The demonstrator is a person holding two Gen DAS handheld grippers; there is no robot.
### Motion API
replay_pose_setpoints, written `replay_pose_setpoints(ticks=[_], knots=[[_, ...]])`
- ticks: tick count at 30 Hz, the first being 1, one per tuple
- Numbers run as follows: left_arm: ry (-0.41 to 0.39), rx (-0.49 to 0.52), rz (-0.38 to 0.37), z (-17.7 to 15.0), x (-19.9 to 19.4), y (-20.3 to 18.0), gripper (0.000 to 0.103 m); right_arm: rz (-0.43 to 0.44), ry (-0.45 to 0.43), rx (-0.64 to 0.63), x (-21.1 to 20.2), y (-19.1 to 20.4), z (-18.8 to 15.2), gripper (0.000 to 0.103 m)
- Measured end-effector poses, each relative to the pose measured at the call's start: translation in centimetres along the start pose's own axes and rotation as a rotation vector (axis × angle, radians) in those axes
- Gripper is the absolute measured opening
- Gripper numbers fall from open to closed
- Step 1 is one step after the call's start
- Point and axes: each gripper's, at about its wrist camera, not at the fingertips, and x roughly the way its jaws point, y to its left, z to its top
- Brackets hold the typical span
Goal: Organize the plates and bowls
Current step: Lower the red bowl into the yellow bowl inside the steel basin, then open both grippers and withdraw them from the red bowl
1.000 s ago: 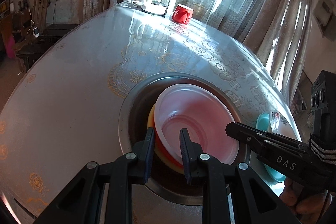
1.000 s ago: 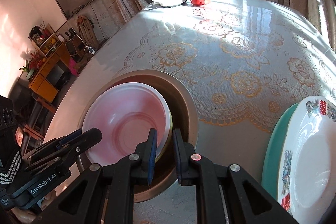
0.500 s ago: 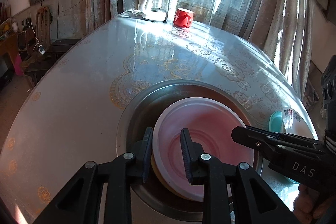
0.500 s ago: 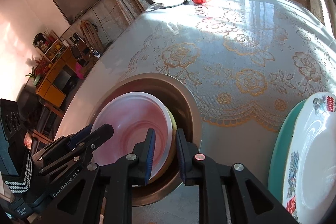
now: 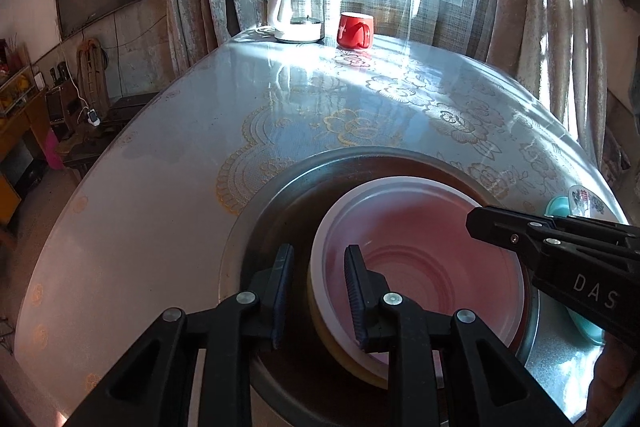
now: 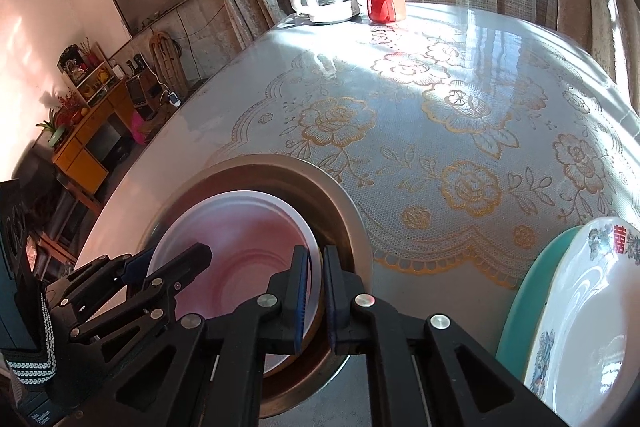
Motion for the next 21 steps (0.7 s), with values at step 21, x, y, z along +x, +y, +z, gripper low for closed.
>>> replay_pose_setpoints(ticks=[21], knots=[[-0.049, -0.009, 0.056, -0.5, -1.2, 0.2, 0.033, 0.053, -0.034, 0.057, -0.3, -0.7, -0.3, 0.009]])
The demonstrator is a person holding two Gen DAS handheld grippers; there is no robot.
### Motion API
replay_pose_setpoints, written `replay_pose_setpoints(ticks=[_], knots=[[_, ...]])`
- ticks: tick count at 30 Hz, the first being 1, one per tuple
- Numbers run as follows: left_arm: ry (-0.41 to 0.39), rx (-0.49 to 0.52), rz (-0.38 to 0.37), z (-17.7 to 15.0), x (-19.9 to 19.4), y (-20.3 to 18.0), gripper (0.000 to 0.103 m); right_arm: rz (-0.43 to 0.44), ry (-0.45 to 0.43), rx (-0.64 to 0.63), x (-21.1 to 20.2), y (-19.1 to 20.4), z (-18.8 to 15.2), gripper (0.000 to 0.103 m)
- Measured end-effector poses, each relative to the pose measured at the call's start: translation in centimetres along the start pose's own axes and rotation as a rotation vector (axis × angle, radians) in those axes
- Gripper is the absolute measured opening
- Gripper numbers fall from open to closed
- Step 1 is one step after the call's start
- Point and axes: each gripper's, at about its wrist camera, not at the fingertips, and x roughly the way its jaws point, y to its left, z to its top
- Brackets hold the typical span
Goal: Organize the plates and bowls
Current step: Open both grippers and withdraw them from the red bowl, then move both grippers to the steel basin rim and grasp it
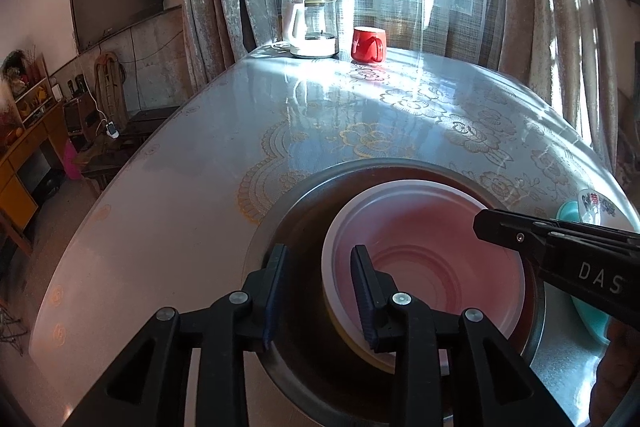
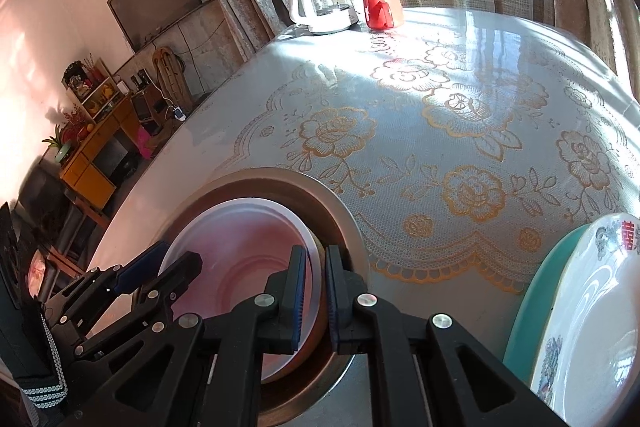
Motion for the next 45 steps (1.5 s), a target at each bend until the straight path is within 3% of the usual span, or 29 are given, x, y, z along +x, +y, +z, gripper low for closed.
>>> replay_pose_setpoints(ticks=[4, 16, 37, 45], knots=[[0.001, -0.018, -0.008, -0.1, -0.4, 0.3, 0.033, 0.008, -0.002, 0.018, -0.3, -0.1, -0.2, 0.017], [-0.022, -0.059, -0.024, -0.5, -2.2, 1.2, 0.036, 0.038, -0.015, 0.074, -1.7, -0.4, -0.9, 0.025], [0.025, -0.160, -0.044, -2.7, -2.9, 3.9, 0.039, 0.059, -0.034, 0.151, -3.5, -1.8, -3.1, 0.027], [0.011, -0.199, -0.104, -3.4, -3.8, 5.4, 0.048, 0.089, -0.021, 0.172, -3.5, -2.2, -4.0, 0.030]])
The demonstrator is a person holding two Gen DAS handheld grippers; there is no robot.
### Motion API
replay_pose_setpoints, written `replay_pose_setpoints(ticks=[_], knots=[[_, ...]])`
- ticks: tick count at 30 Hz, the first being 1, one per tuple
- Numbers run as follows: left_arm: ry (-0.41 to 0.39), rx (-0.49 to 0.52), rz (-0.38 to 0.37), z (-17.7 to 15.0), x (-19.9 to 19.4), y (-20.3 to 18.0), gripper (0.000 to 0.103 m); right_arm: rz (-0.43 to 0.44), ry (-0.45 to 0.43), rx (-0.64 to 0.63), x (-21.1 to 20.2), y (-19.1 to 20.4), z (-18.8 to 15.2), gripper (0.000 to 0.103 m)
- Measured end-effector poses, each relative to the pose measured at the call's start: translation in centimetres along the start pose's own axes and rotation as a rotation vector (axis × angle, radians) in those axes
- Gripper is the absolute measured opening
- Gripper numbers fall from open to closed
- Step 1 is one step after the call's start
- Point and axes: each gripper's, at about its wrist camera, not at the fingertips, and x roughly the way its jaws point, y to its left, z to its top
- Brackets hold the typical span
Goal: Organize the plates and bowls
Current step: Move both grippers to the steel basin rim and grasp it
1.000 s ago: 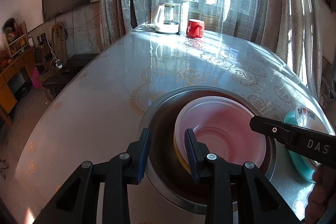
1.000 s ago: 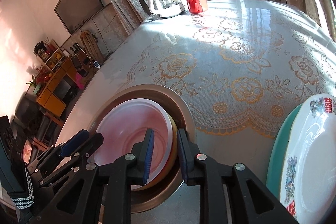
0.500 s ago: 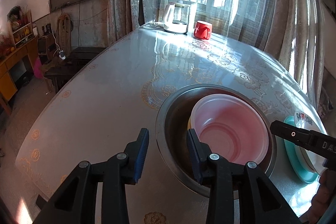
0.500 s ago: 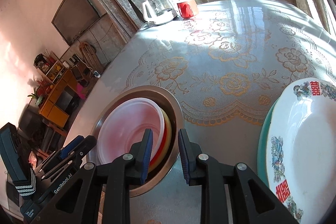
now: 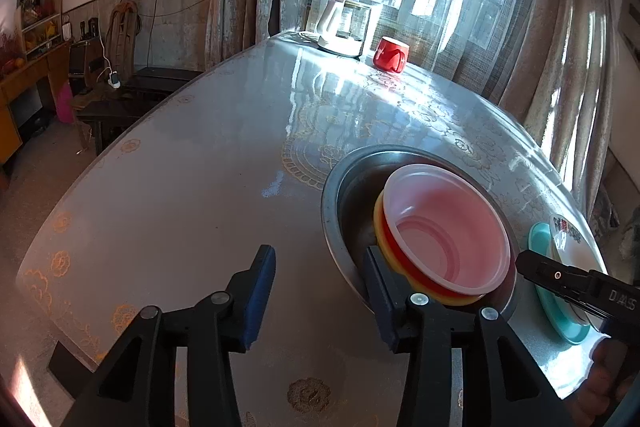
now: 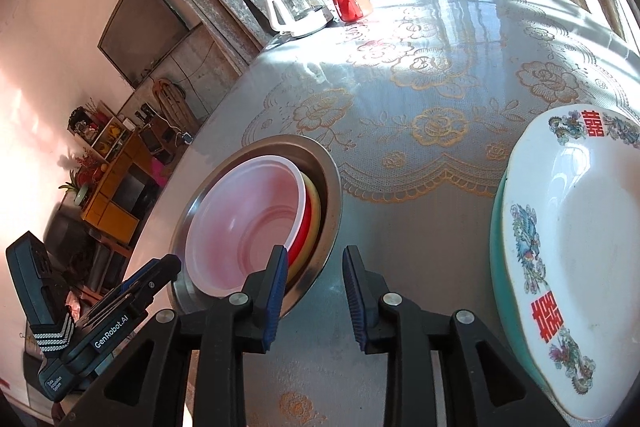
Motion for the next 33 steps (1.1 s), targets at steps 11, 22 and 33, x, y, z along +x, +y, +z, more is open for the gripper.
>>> replay_pose_setpoints(ticks=[11, 22, 33], knots=[[0.002, -0.064, -0.017, -0.1, -0.4, 2.3, 0.053, 0.004, -0.013, -0.036, -0.1, 0.2, -0.9, 0.038], [0.007, -0.044, -0.036, 0.9, 0.7, 1.6, 0.053, -0.032, -0.024, -0.033, 0.5, -0.3, -0.5, 0.032], [0.040, 0.016, 0.007, 1.3, 2.0, 0.5, 0.052, -0.019, 0.000, -0.011, 0.9, -0.5, -0.4, 0.029]])
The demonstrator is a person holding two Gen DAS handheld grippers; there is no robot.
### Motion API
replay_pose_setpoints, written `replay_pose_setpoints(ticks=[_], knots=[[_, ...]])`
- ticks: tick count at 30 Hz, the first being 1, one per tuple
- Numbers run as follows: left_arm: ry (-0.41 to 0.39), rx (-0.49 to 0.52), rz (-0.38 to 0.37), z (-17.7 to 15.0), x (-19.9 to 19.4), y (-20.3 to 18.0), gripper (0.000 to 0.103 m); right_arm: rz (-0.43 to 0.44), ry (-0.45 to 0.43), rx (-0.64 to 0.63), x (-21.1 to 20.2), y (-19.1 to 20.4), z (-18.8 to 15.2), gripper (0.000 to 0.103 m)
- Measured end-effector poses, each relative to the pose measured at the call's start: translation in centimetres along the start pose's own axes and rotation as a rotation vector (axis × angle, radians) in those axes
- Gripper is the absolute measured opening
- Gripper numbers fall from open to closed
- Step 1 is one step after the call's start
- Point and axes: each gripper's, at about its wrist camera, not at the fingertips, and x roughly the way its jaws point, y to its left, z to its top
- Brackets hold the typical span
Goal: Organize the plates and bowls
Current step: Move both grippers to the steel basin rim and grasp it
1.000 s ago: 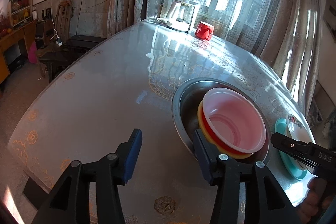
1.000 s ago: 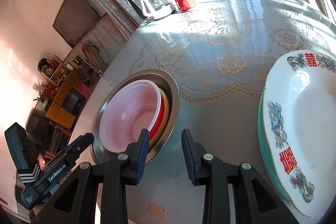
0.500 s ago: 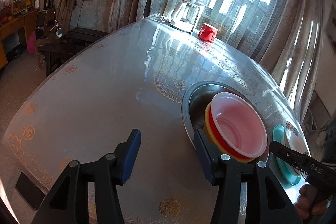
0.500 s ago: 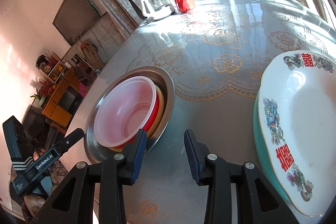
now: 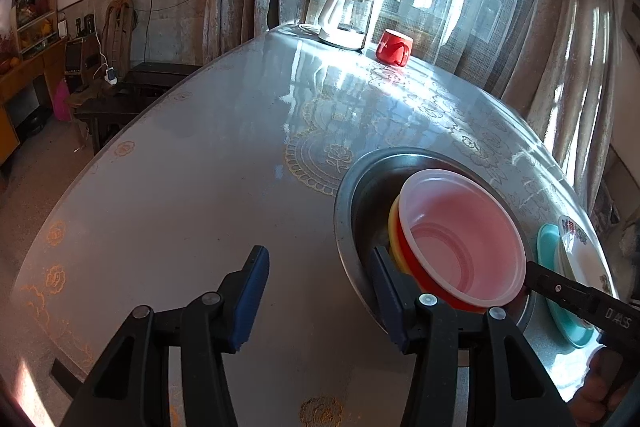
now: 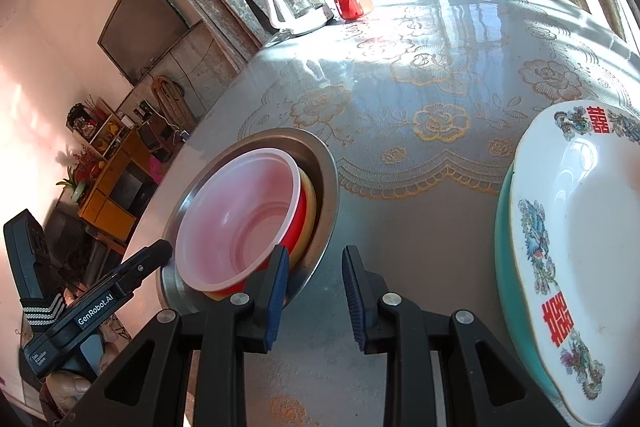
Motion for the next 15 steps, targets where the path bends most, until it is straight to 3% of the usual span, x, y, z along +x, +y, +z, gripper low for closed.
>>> replay_pose_setpoints(ticks=[3, 15], knots=[[0.000, 0.002, -0.014, -0.16, 0.26, -0.02, 0.049, -0.005, 0.001, -0.001, -0.03, 0.04, -0.11, 0.031], [-0.012, -0.002, -0.047, -0.40, 1.01, 0.18, 0.051, -0.020, 0.006, -0.023, 0.37, 0.55, 0.02, 0.031]])
